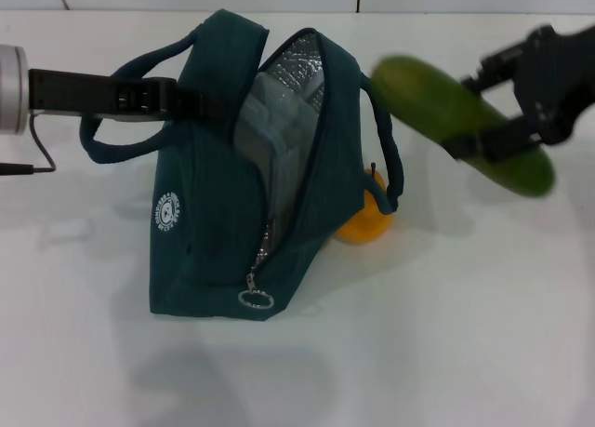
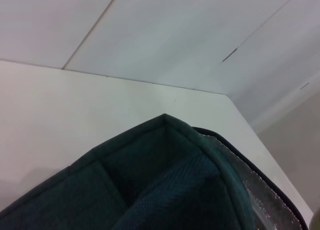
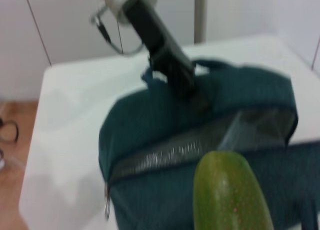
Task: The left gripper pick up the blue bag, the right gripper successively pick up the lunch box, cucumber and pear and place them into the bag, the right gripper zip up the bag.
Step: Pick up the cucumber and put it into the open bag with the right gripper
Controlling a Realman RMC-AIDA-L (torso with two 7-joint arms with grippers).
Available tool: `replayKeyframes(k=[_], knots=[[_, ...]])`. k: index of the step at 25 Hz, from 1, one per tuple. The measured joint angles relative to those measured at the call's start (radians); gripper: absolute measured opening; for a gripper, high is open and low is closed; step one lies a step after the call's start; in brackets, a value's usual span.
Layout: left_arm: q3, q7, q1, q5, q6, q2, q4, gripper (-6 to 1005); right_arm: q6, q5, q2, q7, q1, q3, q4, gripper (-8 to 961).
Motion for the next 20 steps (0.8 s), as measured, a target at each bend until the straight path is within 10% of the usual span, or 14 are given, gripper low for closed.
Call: replayKeyframes(k=[20], knots=[[0.011,0.007,-0.014,-0.031,0.000,-0.012,0.000,43,0.485,0.827,0.014,-0.546,-0.102,-0.353,0.415,654]])
